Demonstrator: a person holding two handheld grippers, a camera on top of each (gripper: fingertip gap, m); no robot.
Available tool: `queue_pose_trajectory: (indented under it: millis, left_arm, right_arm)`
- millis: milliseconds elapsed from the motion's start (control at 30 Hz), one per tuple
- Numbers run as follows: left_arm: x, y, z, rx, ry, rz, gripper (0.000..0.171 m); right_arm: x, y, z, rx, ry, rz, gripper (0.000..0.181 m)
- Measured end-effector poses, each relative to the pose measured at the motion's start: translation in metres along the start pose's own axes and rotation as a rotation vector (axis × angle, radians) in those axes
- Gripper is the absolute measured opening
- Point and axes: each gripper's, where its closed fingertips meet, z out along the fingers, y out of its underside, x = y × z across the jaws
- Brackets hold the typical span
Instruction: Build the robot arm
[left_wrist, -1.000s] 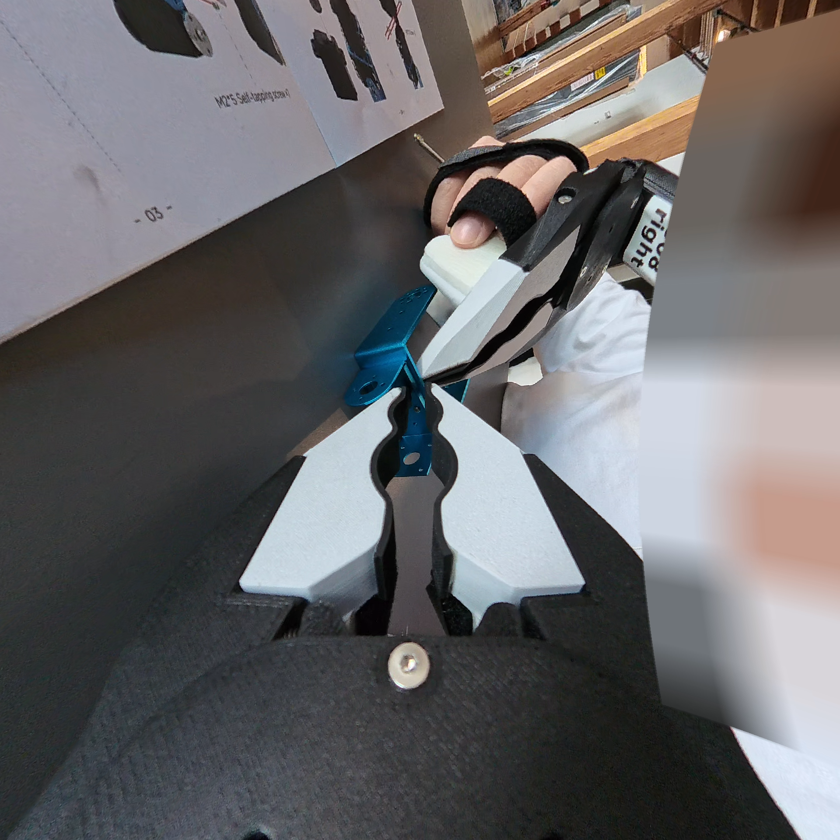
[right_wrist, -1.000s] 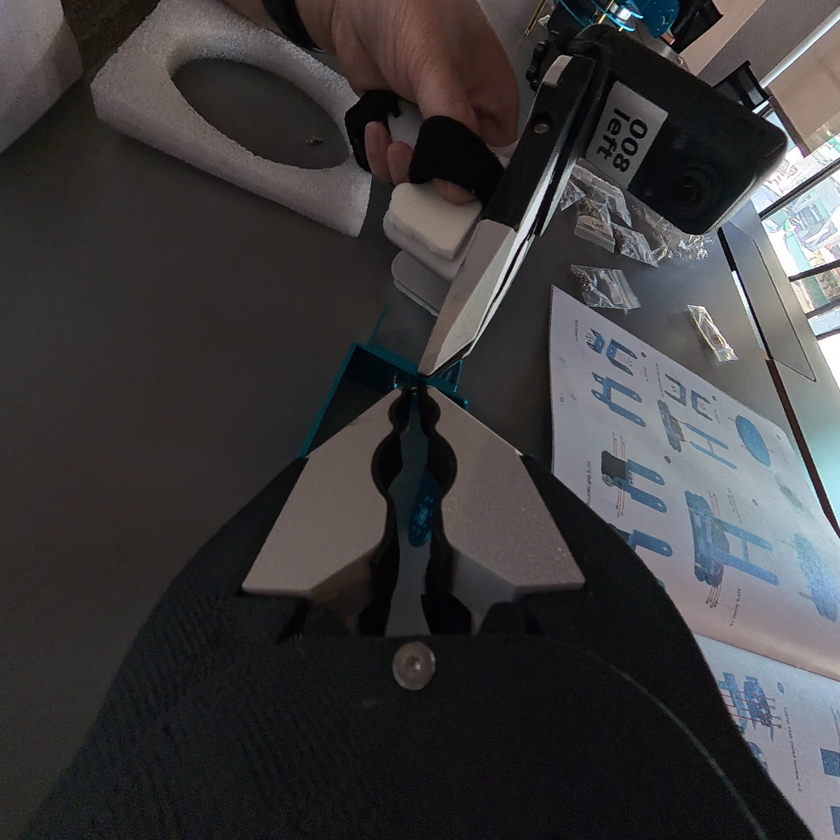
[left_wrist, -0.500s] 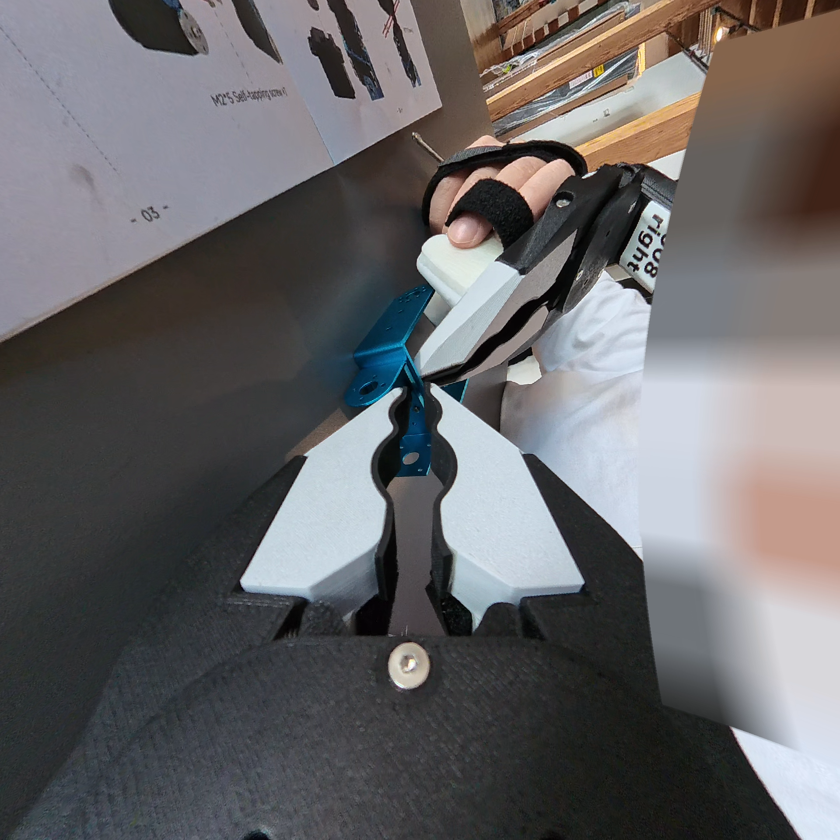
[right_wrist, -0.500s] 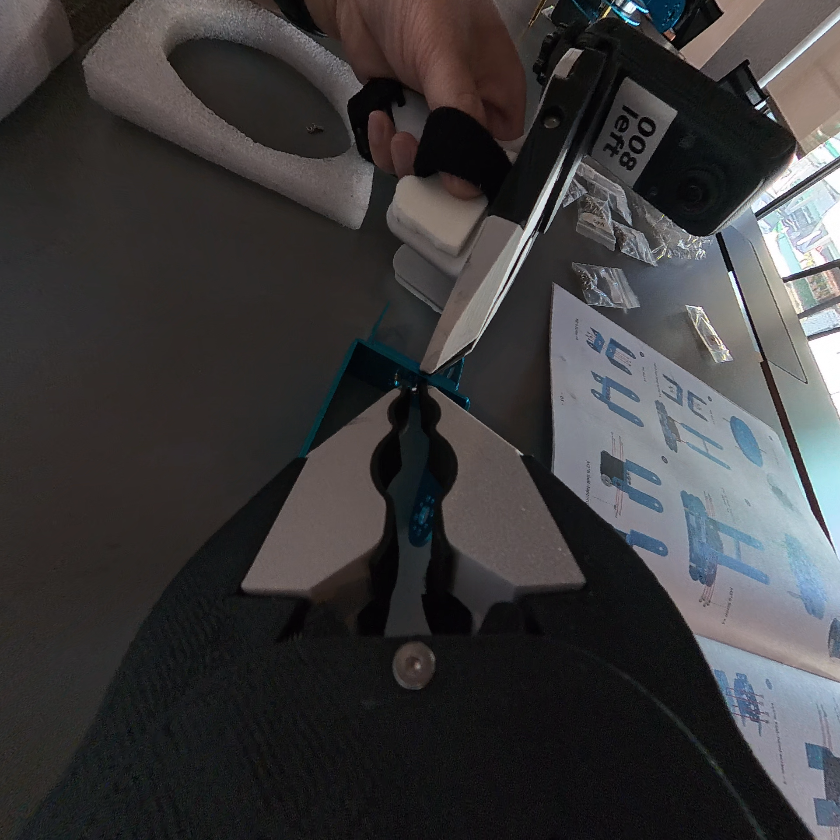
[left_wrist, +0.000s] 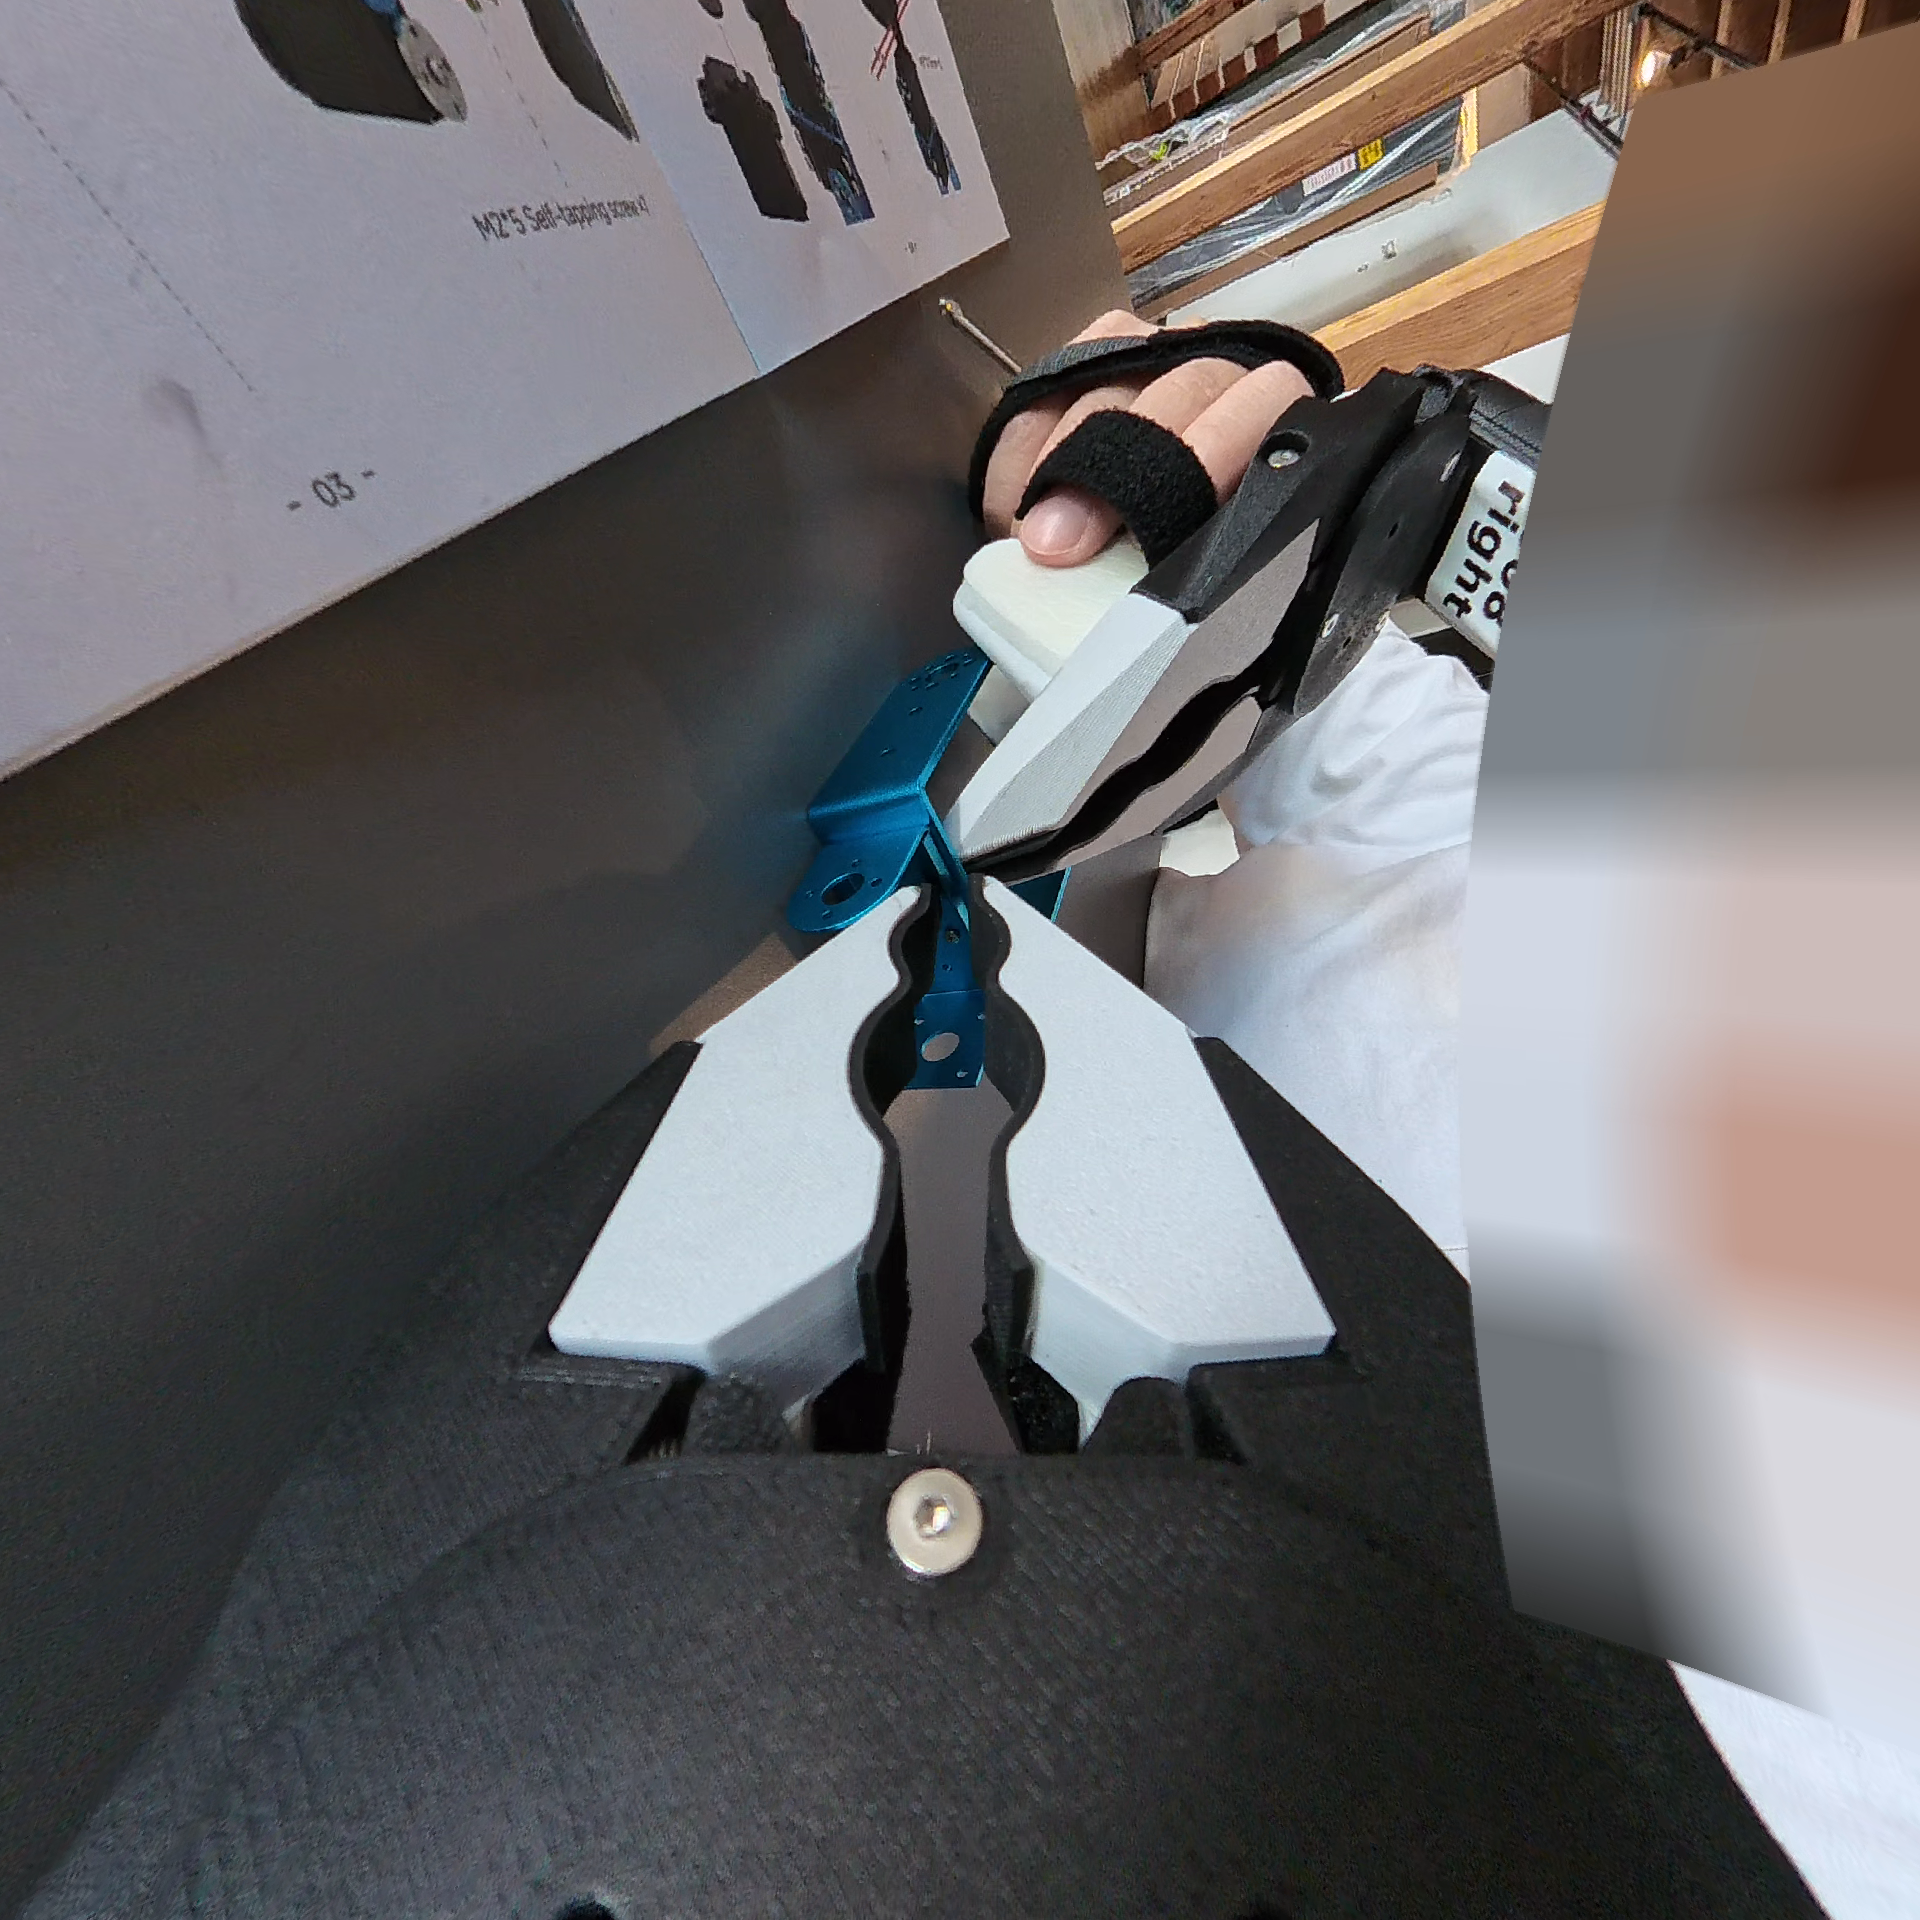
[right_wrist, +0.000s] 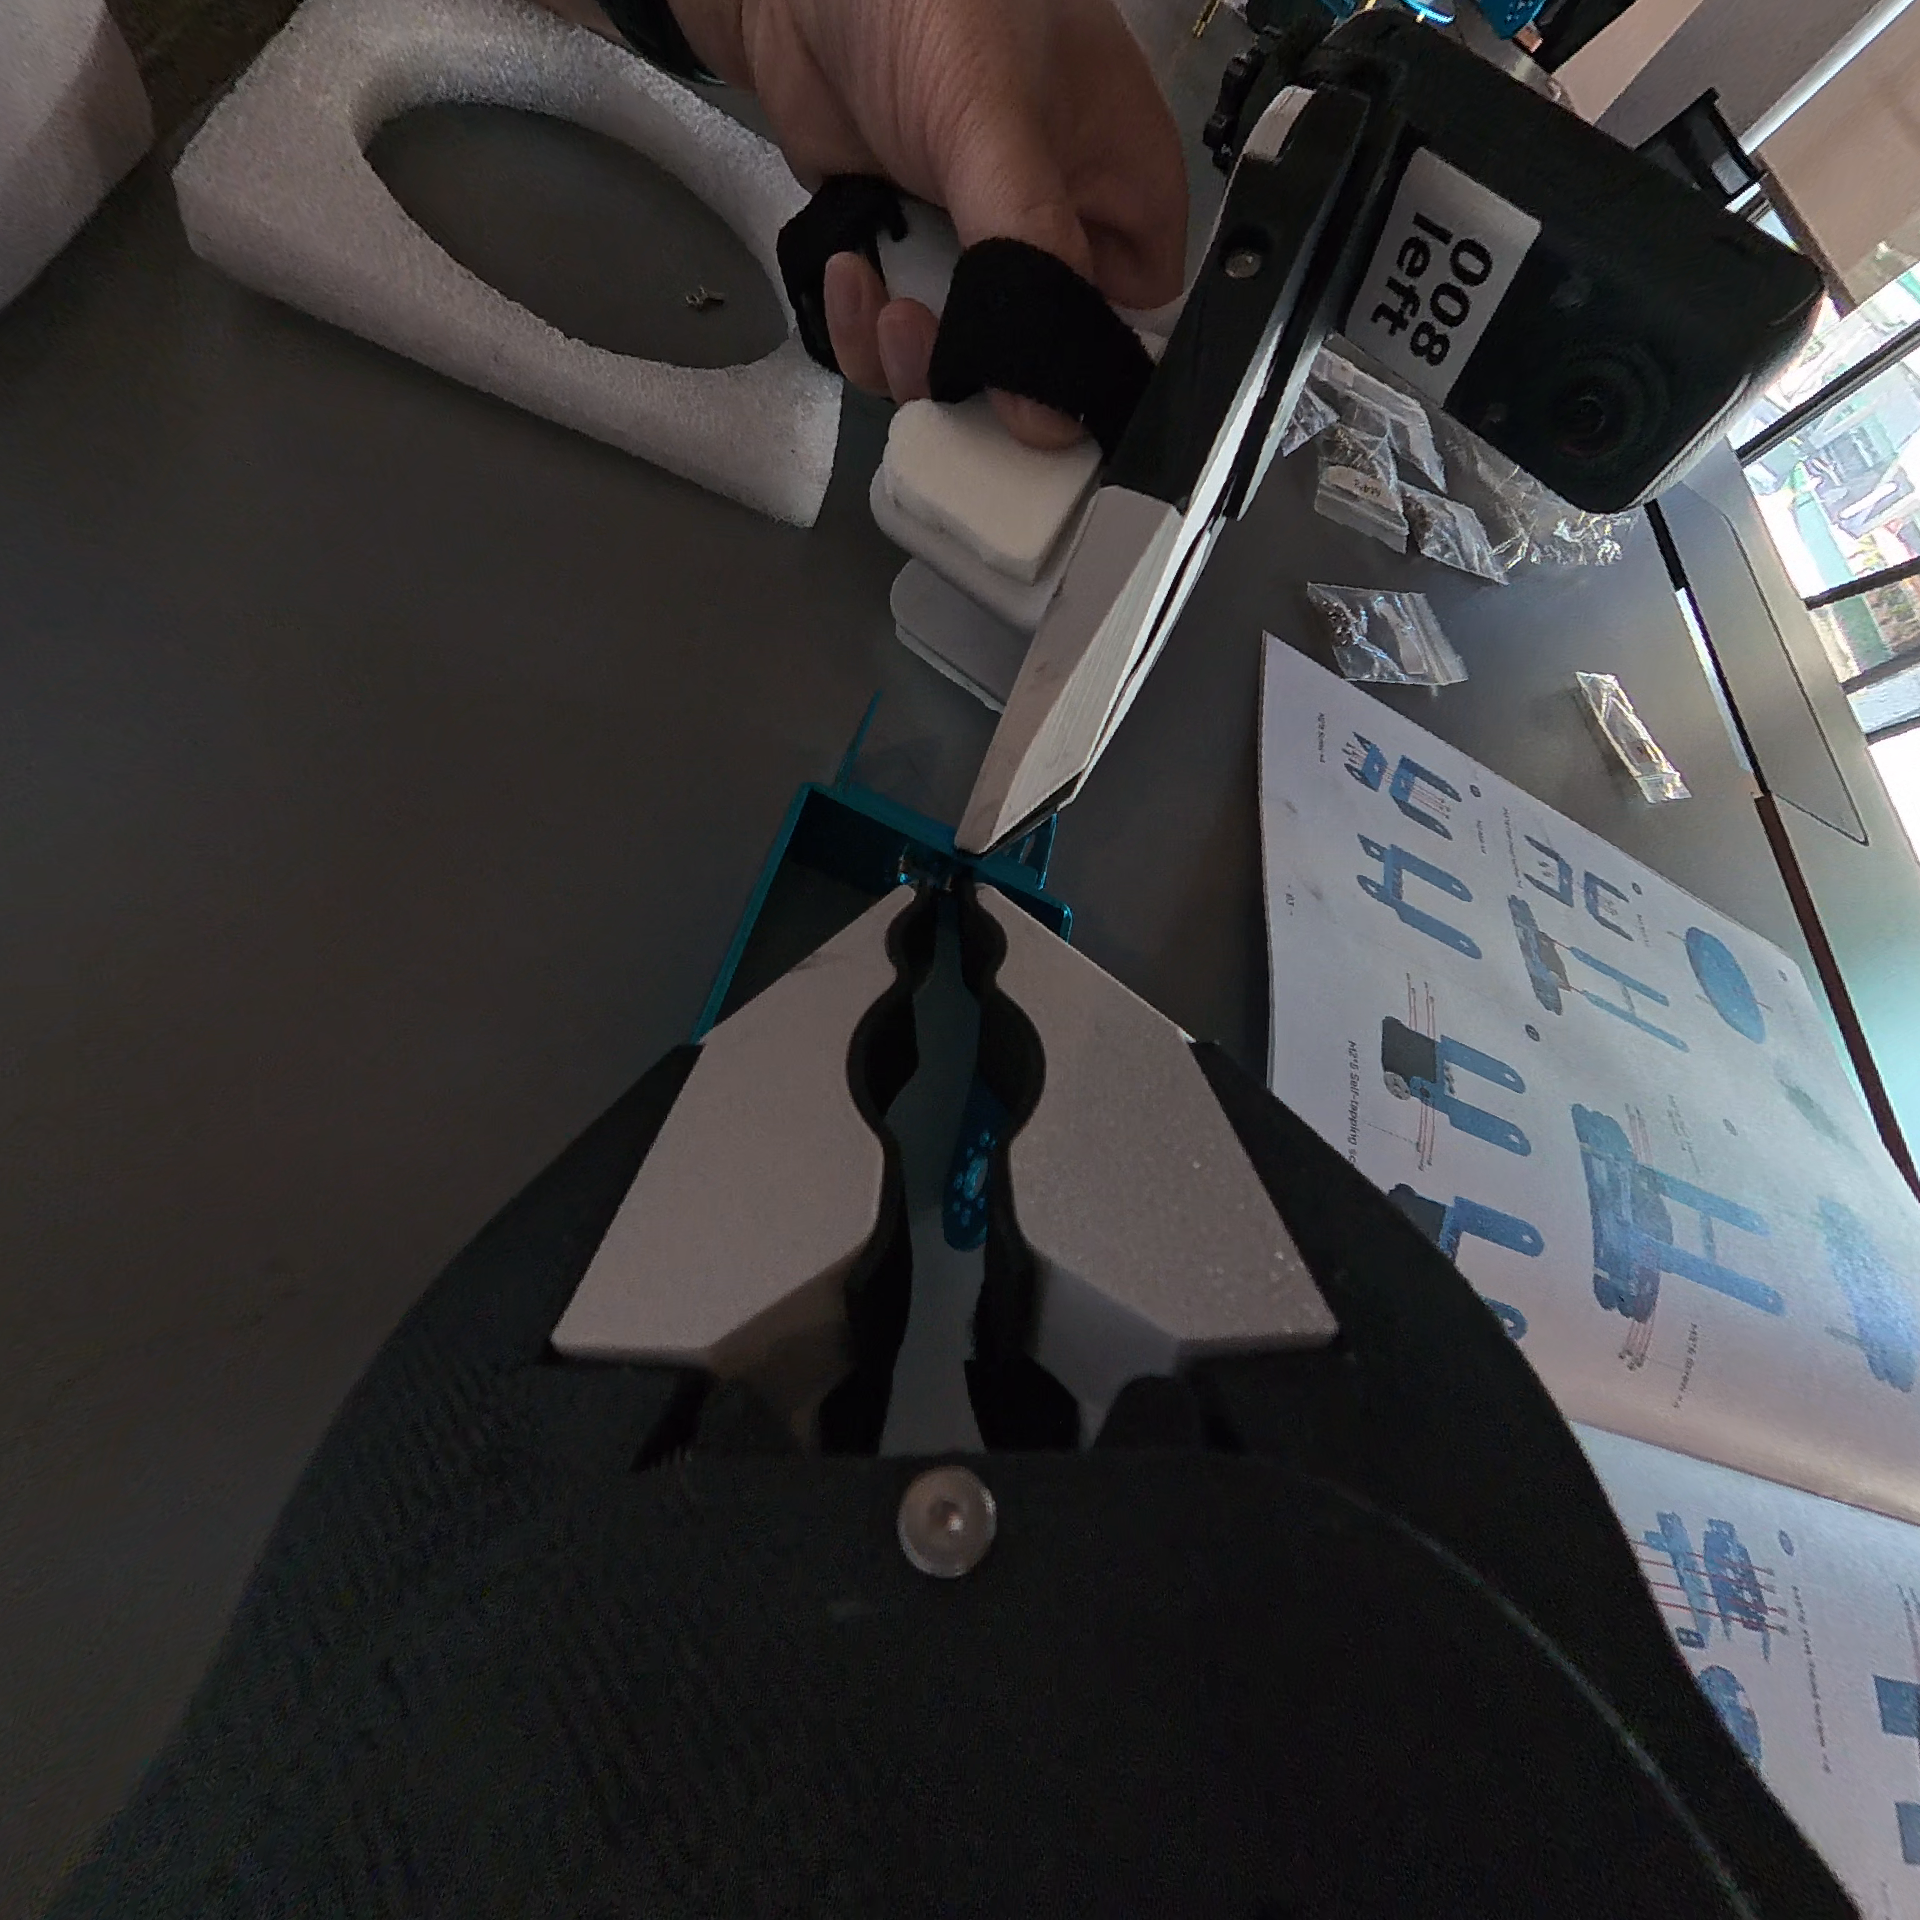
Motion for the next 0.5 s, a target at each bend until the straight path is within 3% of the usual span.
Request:
queue_pose_trajectory:
  millis: [500]
  left_arm:
    - [-0.0001, 0.0000, 0.0001, 0.001, -0.001, 0.002, 0.003]
  right_arm:
    - [0.0000, 0.0000, 0.0002, -0.011, -0.005, 0.061, 0.003]
